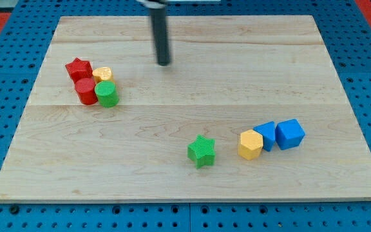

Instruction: Move the blue cube to the center of the board

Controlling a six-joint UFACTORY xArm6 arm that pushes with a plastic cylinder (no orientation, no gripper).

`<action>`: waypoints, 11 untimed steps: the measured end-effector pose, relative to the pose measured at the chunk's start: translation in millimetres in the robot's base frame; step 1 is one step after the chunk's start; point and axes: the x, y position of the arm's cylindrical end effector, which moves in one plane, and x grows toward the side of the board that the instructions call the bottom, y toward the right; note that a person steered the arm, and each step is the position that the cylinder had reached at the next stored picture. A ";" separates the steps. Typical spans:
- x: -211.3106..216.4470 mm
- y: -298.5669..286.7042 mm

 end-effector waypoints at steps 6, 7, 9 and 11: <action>176.6 185.0; 155.3 160.3; 100.5 98.0; 47.9 105.2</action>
